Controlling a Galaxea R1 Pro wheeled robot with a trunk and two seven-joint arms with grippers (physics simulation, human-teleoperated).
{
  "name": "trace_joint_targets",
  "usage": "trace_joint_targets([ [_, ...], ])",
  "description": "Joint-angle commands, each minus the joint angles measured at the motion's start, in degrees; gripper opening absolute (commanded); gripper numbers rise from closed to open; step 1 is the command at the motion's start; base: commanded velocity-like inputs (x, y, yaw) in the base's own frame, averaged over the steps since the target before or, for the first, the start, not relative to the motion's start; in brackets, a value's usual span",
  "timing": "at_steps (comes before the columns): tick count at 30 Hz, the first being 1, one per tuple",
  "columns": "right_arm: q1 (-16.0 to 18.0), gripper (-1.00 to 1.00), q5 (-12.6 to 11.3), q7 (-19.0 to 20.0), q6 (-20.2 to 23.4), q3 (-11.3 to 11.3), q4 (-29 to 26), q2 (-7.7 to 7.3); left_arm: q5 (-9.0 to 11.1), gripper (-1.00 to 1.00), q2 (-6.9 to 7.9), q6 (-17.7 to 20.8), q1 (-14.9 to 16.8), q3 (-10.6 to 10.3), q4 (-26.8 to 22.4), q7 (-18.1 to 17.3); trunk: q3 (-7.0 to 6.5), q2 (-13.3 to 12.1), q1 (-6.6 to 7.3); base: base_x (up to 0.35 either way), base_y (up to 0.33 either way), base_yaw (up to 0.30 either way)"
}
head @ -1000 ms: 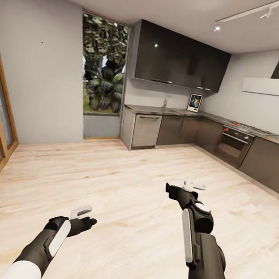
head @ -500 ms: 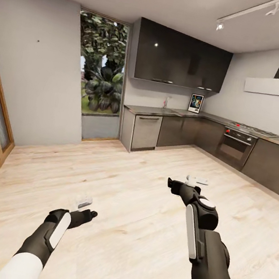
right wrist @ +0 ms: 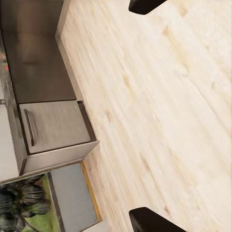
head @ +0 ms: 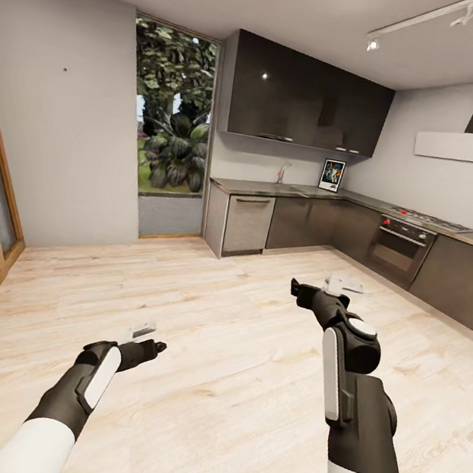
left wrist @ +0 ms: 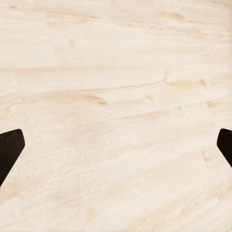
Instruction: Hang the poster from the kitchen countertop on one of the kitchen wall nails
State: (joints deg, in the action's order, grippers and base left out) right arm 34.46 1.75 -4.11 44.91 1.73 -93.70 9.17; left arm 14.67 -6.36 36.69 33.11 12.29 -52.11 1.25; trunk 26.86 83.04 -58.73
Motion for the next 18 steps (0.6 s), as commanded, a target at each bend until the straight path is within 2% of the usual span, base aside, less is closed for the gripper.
trace_joint_targets([
  [1,0.1,1.0,0.2,0.0,0.3,0.0,-0.1,0.03,0.4,1.0,-0.06,0.3,0.0,0.2,-0.1,0.1,0.07,0.0,0.0,0.0,0.0,0.0],
  [3,-0.6,1.0,0.2,-0.1,0.0,-0.2,0.4,-0.27,0.4,1.0,-0.1,0.1,-0.3,0.2,0.6,0.2,0.07,0.0,0.0,0.092,0.0,0.0],
  [9,-2.3,1.0,0.1,-0.1,0.2,-0.7,1.9,-0.77,0.4,1.0,-0.2,-0.5,-1.1,-1.0,2.5,0.4,0.07,0.0,0.0,0.298,0.0,0.0],
  [12,-2.4,1.0,0.1,-0.1,0.3,-0.7,2.0,-0.8,0.5,1.0,-0.16,-0.5,-1.1,-4.9,3.6,0.4,0.07,0.0,0.0,0.336,0.0,0.0],
  [18,-2.5,1.0,0.1,-0.1,0.3,-0.8,2.0,-0.83,0.5,1.0,-0.07,-0.6,-1.1,-6.5,4.1,0.4,0.07,0.0,0.0,0.344,0.0,0.0],
])
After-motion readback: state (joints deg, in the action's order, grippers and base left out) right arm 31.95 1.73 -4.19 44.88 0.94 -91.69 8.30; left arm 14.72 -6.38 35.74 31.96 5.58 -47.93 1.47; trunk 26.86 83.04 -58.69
